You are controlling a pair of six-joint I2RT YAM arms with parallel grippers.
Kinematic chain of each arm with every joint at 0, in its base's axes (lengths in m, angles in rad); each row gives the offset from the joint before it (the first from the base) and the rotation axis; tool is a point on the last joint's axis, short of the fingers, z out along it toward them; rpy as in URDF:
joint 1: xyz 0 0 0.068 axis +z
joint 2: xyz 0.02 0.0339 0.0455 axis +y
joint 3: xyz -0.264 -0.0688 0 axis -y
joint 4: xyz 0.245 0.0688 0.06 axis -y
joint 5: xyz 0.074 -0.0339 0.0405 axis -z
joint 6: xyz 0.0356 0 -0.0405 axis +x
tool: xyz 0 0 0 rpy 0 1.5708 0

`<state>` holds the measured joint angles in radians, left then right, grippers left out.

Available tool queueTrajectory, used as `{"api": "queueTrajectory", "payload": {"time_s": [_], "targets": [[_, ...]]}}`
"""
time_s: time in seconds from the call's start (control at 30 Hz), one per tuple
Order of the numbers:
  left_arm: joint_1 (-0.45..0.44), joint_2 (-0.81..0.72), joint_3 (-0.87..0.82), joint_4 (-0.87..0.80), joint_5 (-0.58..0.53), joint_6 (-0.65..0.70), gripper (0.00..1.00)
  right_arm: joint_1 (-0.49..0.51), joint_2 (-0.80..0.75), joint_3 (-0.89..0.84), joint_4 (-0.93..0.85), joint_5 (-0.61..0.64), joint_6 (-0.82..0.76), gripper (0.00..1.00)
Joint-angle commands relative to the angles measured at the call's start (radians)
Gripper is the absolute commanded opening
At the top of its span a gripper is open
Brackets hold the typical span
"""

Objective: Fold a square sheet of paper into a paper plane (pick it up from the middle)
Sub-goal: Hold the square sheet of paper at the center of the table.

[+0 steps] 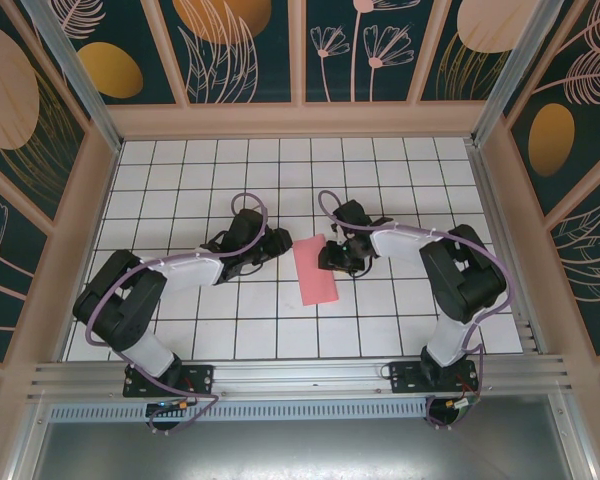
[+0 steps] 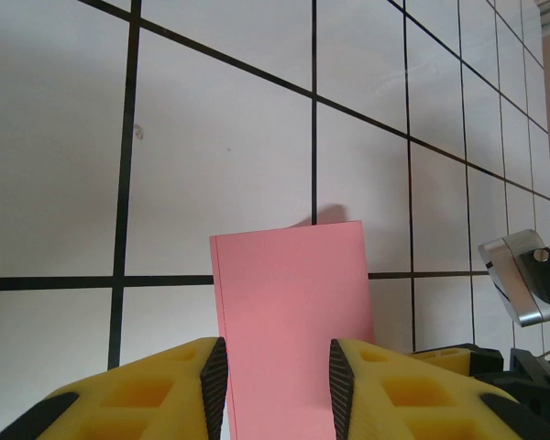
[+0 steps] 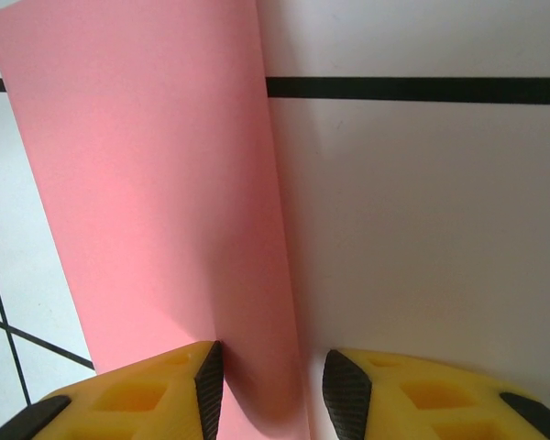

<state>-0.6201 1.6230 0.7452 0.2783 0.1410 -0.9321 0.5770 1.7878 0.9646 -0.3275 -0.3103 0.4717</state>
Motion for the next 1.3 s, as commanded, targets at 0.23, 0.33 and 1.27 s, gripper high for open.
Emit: {"api": "queueTrajectory", "payload": {"time_s": [0.23, 0.33, 1.27], "targets": [[0.000, 0.050, 0.013, 0.019, 0.064, 0.021, 0.33, 0.040, 0.192, -0.053, 0.065, 0.103, -0.038, 0.43], [0.000, 0.062, 0.010, 0.056, 0.108, 0.013, 0.31, 0.043, 0.197, -0.050, 0.062, 0.107, -0.043, 0.43], [-0.039, 0.202, 0.077, 0.077, 0.229, 0.031, 0.10, 0.064, 0.242, -0.026, 0.051, 0.103, -0.013, 0.44]]}}
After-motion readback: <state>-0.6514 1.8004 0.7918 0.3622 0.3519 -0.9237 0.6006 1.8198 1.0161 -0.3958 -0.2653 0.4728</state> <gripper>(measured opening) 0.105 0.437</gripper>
